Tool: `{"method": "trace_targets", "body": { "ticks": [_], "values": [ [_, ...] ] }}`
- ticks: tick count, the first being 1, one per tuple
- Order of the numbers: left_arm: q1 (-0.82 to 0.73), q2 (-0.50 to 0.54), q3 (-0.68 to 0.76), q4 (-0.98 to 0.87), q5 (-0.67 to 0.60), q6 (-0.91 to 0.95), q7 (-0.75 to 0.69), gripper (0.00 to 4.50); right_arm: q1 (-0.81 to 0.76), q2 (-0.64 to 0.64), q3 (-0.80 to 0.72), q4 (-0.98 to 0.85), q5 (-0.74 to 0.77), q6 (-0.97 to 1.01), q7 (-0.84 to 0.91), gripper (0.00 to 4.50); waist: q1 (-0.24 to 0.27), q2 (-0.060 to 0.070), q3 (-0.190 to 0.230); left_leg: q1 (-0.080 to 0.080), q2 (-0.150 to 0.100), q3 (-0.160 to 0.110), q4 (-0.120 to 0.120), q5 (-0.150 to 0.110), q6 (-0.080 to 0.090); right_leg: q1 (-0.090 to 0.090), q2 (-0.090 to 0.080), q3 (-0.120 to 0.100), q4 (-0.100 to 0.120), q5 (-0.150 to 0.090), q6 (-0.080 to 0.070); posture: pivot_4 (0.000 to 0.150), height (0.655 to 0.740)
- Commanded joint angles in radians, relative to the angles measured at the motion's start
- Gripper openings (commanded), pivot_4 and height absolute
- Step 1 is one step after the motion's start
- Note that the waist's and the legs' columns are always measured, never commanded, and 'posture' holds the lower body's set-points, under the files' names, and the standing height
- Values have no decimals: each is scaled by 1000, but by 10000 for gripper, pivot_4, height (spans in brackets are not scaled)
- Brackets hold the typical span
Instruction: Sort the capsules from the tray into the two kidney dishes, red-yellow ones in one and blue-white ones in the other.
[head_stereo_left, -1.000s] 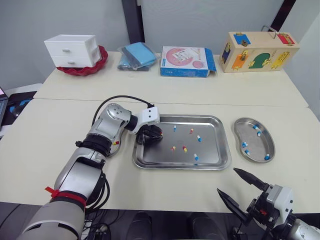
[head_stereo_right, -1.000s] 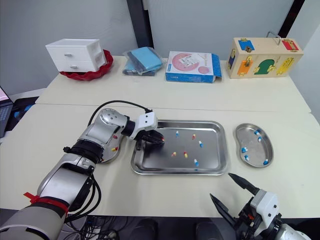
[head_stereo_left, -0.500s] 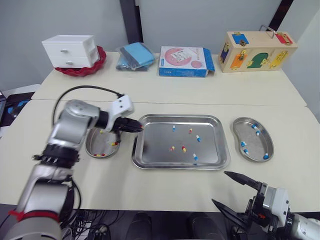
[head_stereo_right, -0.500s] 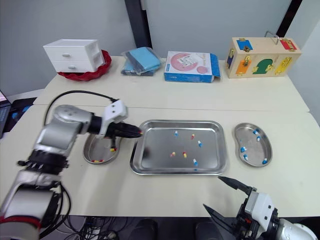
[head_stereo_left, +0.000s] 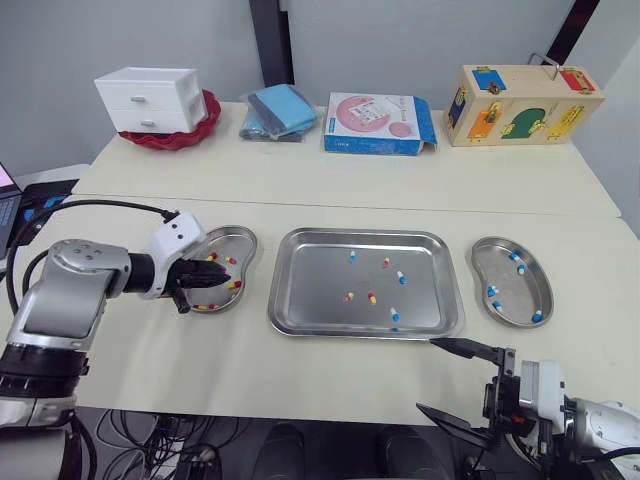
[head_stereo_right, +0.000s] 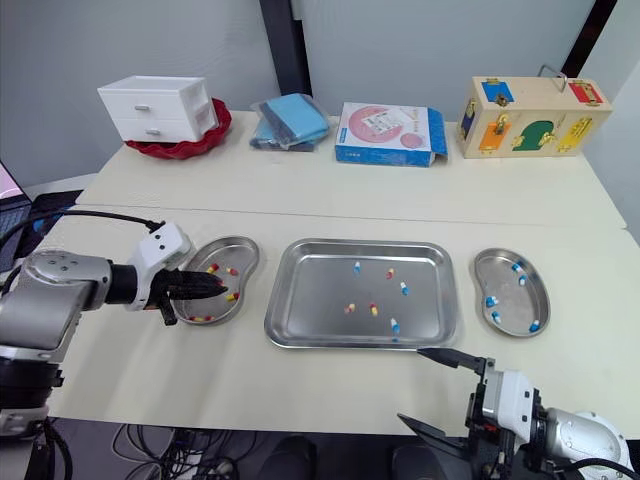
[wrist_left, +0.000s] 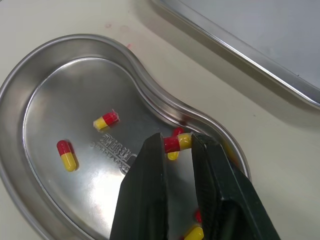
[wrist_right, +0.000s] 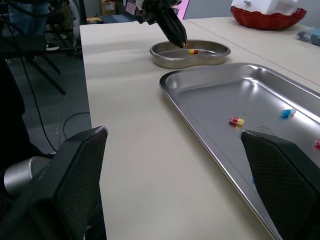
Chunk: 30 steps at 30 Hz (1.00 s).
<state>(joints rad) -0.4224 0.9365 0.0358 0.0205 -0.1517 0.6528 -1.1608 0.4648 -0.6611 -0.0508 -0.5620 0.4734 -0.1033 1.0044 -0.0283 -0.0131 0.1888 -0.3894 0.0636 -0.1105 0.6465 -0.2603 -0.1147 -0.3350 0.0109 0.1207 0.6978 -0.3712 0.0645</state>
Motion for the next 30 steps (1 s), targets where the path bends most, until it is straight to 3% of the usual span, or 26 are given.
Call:
{"method": "trace_targets", "body": {
  "ticks": [1,3,16,24,30],
  "values": [
    [-9,2,38,1,-55,46,8,4634,-3,7,2,-11,11,-9,3,45000,-1,0,0,0,0,0,0,0,0,0,0,0,0,0,0,1500,7400],
    [-17,7,35,16,-68,52,12,4634,3,8,1,-13,11,-11,3,45000,-3,0,0,0,0,0,0,0,0,0,0,0,0,0,0,1500,7400],
    [-78,43,3,116,-113,66,-34,43639,53,24,-16,-53,12,-7,-36,45000,-3,0,0,0,0,0,0,0,0,0,0,0,0,0,0,1500,7400],
    [-26,82,44,86,-149,69,-58,44375,70,15,-67,-70,43,17,-53,45000,-4,0,0,0,0,0,0,0,0,-1,0,0,0,0,0,1500,7400],
    [208,172,288,31,-202,7,-78,44375,132,-100,-321,-60,176,205,-62,45000,-7,1,1,0,1,1,-1,0,0,-2,0,1,0,0,0,1500,7400]
  ]
}}
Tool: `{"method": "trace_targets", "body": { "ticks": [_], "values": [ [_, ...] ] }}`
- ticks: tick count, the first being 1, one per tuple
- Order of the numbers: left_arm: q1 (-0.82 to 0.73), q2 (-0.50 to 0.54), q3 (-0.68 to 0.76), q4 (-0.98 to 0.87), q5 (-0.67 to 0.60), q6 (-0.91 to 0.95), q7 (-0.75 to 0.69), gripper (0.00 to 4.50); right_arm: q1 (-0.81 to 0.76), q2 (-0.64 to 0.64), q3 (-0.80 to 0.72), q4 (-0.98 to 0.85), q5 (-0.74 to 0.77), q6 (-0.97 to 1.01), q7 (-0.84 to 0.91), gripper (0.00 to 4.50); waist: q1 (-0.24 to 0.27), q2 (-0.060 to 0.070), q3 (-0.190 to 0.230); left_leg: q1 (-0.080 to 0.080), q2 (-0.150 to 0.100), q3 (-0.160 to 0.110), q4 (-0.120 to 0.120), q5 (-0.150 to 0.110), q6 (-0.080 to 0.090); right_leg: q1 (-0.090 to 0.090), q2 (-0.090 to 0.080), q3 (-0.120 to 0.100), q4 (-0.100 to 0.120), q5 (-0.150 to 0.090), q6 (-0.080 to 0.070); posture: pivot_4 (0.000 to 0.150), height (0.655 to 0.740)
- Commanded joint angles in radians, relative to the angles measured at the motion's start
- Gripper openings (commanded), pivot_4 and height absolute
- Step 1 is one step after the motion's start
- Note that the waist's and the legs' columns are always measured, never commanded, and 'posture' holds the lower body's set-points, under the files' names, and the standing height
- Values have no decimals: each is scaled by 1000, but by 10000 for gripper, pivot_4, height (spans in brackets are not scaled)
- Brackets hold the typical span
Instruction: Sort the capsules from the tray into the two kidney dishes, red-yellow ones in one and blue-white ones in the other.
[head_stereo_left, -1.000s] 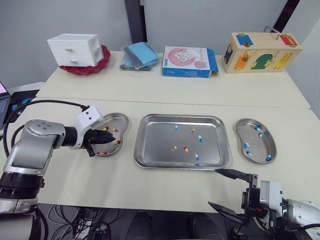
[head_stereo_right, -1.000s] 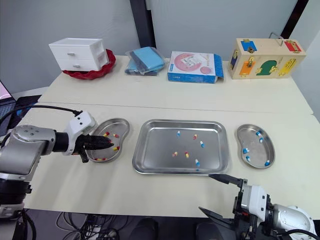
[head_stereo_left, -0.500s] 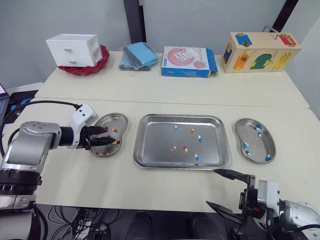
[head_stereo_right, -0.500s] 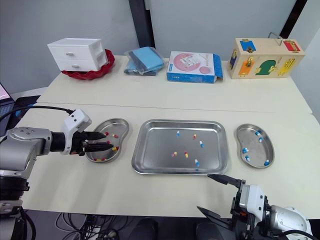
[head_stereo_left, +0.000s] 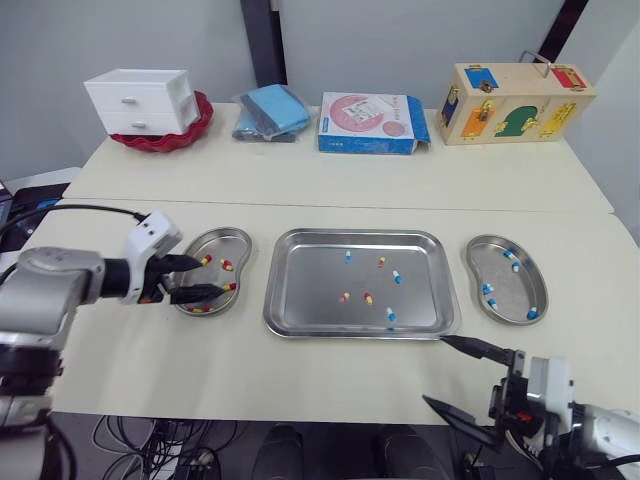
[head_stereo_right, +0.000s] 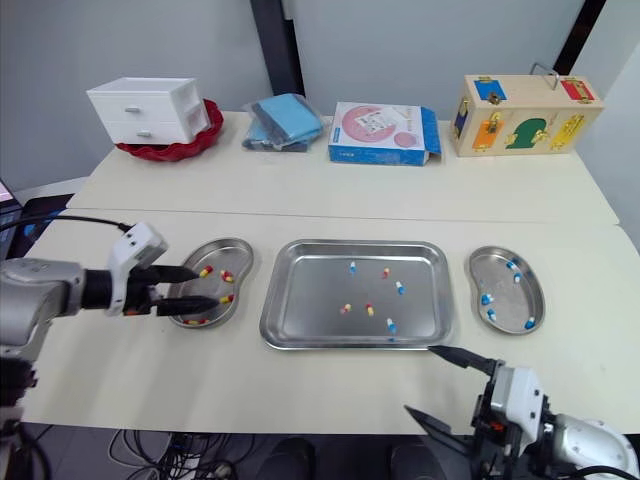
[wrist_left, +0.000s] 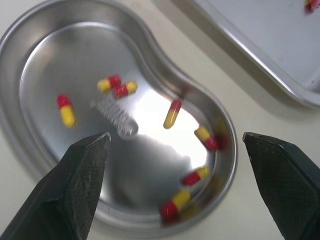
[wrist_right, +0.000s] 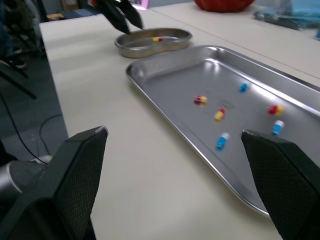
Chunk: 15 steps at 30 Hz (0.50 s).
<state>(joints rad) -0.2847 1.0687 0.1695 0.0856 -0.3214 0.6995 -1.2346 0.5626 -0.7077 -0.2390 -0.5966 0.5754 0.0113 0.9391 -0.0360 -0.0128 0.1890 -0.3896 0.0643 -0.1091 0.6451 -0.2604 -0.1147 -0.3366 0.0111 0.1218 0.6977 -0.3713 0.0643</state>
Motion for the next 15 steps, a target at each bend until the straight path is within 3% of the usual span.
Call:
{"method": "trace_targets", "body": {
  "ticks": [1,7,15],
  "values": [
    [104,47,197,-36,-38,-42,-3,44375,47,-75,-170,-16,87,123,10,45000,1,1,0,0,0,1,0,0,0,0,0,1,0,0,0,1500,7400],
    [362,42,426,-31,-3,-140,8,44375,27,-190,-351,195,100,267,78,45000,3,-2,0,1,0,2,0,0,0,0,-1,1,0,0,0,1500,7400],
    [507,24,503,16,7,-218,24,44375,-89,-238,-345,357,34,278,152,45000,4,-2,0,2,0,2,-1,0,0,0,-1,1,-1,0,0,1500,7400]
  ]
}}
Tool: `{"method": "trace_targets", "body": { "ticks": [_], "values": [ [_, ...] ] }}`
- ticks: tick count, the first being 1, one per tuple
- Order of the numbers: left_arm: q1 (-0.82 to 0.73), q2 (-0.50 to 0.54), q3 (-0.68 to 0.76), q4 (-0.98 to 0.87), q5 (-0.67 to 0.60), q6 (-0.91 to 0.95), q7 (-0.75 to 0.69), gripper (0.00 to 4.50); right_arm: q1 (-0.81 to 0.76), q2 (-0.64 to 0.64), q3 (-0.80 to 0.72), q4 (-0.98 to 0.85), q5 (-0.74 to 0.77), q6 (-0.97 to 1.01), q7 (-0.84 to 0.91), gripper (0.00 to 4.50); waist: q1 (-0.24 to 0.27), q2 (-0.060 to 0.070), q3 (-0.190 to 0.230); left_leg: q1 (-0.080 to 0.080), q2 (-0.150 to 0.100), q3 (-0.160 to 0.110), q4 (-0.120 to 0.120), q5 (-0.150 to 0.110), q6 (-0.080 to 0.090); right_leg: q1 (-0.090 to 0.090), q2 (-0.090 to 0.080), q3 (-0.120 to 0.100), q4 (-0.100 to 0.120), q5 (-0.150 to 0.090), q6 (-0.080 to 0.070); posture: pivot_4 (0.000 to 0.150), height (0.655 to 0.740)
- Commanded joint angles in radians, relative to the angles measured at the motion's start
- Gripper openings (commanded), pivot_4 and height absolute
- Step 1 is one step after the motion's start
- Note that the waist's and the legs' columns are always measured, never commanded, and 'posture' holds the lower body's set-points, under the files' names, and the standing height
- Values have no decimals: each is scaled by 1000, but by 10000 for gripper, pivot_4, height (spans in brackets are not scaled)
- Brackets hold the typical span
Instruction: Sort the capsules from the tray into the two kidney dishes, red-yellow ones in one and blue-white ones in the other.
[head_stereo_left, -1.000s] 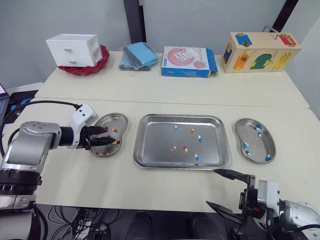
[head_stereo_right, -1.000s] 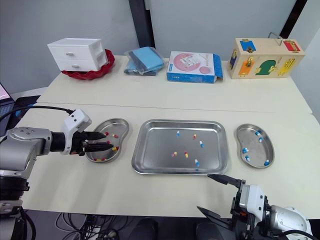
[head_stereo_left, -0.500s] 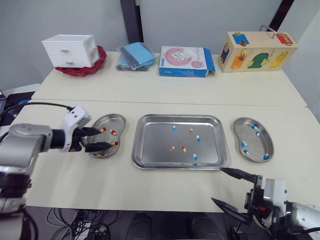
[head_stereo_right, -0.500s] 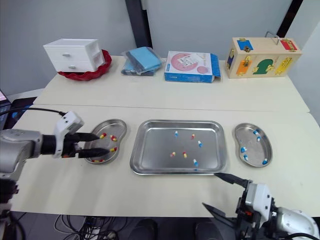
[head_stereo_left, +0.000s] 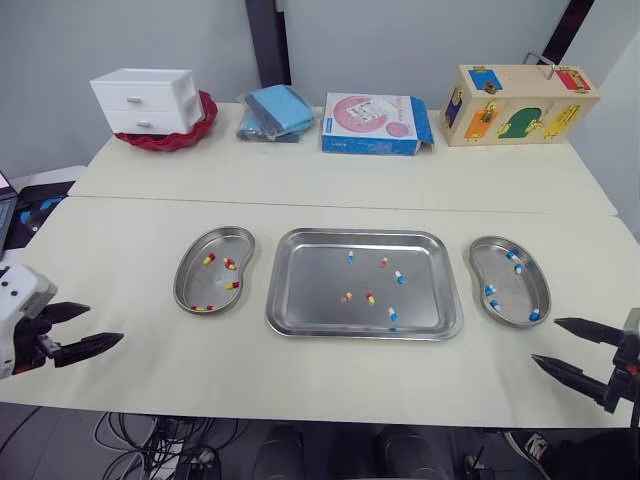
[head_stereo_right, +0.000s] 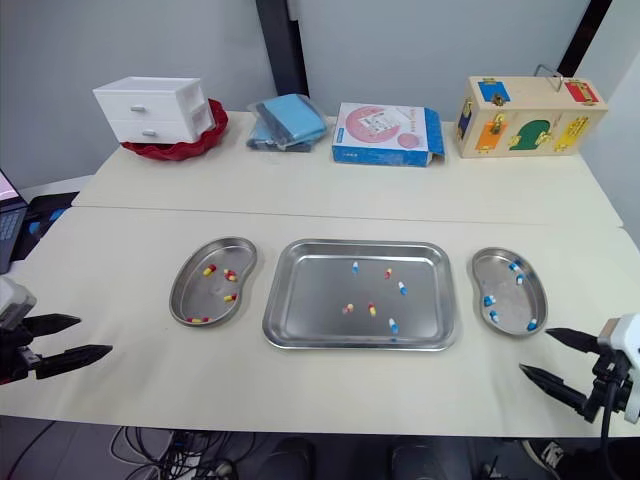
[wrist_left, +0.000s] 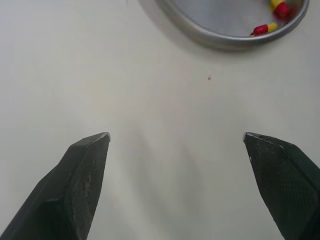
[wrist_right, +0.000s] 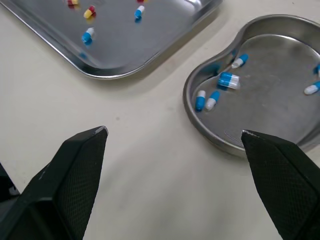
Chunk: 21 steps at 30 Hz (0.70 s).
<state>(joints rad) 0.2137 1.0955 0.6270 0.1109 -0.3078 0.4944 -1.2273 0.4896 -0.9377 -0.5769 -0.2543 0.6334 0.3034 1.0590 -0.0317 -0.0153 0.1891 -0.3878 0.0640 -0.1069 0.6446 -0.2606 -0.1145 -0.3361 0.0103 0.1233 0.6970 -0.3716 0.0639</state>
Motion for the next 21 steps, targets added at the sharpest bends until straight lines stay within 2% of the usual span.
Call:
{"method": "trace_targets", "body": {
  "ticks": [1,12,17,21],
  "values": [
    [15,-5,49,-12,-9,-13,19,44375,-21,-7,-1,13,-30,-13,40,45000,0,0,0,0,0,0,0,0,0,0,0,0,0,0,0,1500,7400],
    [65,-17,61,-42,-21,-2,36,44375,-40,15,2,7,-64,-18,100,45000,-4,0,0,0,0,1,-1,0,0,0,0,1,0,0,0,1500,7400],
    [1,-6,3,-98,-58,24,27,44375,26,75,8,-130,-46,-26,104,45000,0,0,0,0,0,0,-1,0,0,0,0,0,0,0,0,1500,7400],
    [-104,-1,-100,-170,-104,74,22,44375,56,131,61,-236,-40,-12,75,45000,0,0,0,0,0,0,0,0,0,0,0,0,0,0,0,1500,7400]
  ]
}}
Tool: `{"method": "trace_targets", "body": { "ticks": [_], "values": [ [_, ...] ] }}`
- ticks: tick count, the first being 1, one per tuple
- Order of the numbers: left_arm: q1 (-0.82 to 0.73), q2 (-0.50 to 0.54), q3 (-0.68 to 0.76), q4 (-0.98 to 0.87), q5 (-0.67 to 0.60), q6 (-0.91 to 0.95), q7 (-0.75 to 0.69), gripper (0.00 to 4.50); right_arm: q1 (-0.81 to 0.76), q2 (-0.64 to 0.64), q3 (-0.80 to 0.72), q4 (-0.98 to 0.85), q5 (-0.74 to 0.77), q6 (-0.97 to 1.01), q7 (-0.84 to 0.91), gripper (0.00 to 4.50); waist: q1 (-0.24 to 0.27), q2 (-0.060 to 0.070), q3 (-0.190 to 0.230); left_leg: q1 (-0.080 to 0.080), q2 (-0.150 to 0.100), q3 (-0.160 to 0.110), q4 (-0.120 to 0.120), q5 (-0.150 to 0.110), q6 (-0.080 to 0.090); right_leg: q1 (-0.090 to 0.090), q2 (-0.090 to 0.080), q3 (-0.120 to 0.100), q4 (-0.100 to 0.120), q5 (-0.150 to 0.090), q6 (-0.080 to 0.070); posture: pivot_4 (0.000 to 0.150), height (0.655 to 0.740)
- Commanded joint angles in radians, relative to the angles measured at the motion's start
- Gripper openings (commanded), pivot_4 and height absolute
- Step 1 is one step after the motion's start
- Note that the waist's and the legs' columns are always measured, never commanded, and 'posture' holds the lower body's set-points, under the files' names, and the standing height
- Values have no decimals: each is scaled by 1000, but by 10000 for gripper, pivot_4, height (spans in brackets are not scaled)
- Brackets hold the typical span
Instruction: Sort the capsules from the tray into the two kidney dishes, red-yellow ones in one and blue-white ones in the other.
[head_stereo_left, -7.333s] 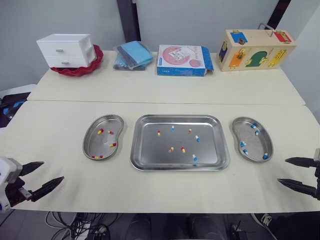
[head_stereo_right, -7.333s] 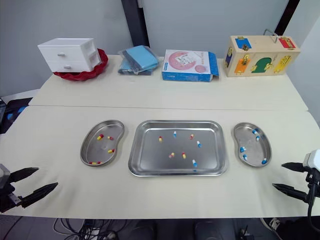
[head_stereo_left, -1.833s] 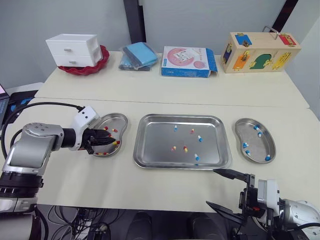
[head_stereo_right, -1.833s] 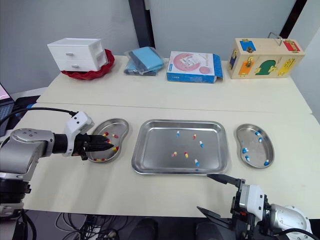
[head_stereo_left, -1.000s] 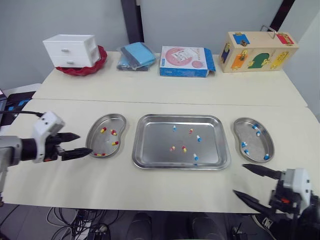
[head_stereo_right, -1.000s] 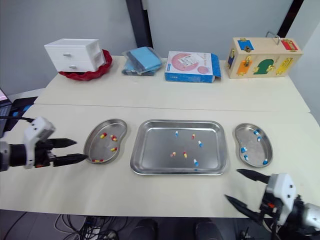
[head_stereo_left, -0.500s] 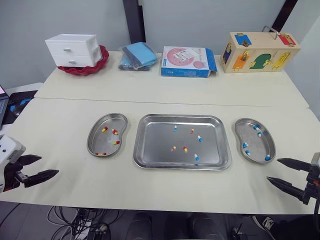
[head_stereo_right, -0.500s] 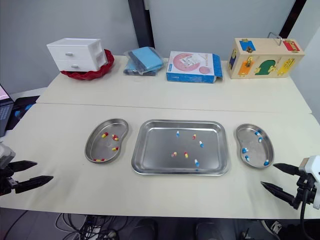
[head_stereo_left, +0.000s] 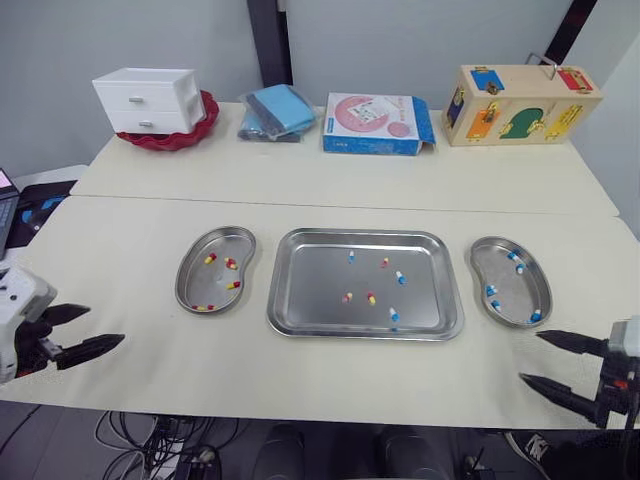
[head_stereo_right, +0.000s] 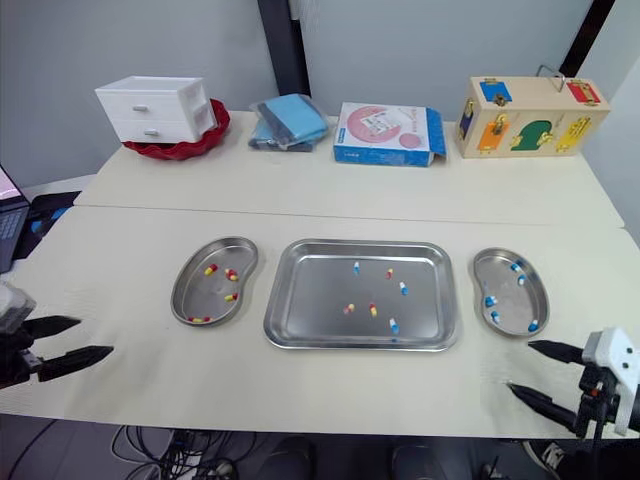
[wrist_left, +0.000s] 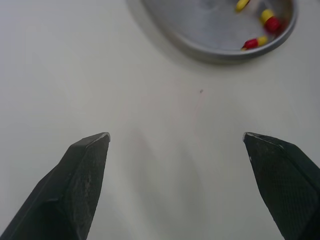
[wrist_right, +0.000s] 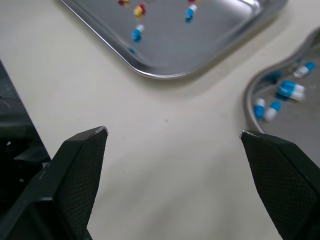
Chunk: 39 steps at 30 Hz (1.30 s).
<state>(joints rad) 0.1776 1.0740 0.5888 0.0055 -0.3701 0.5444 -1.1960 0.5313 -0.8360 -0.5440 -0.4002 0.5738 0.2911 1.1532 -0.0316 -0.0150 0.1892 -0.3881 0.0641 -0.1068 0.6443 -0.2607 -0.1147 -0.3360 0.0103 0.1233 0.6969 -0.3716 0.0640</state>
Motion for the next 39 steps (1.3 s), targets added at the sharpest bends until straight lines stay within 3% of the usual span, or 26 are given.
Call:
{"method": "trace_targets", "body": {
  "ticks": [1,11,16,21,28,39],
  "values": [
    [-116,21,-109,-81,-49,28,-12,44375,20,48,53,-123,15,-1,-34,45000,0,-1,0,0,0,0,0,0,0,0,0,0,0,0,0,1500,7400],
    [-553,-67,-537,-177,-57,-24,-113,44375,44,151,196,-317,-32,-29,-152,45000,-1,0,0,-1,0,-1,0,0,0,-1,1,-1,0,0,0,1500,7400],
    [-740,-176,-735,-78,49,-169,-189,44375,36,172,242,-348,-57,-21,-212,45000,0,0,0,-2,0,-1,1,0,0,0,1,-1,0,0,0,1500,7400],
    [-886,-330,-898,67,183,-246,-173,44375,29,206,302,-364,-91,-21,-283,45000,1,0,0,-2,-1,-1,1,0,0,0,1,-1,0,0,0,1500,7400],
    [-982,-494,-982,229,281,-263,-127,44375,40,230,332,-405,-108,-9,-363,45000,-3,0,0,-2,-1,-2,2,0,0,-1,1,-1,0,0,0,1500,7400],
    [-965,-564,-1041,299,362,-250,-120,44375,79,235,344,-428,-115,-15,-405,45000,0,0,0,-2,-1,-2,2,0,0,0,1,-1,0,0,0,1500,7400]
  ]
}}
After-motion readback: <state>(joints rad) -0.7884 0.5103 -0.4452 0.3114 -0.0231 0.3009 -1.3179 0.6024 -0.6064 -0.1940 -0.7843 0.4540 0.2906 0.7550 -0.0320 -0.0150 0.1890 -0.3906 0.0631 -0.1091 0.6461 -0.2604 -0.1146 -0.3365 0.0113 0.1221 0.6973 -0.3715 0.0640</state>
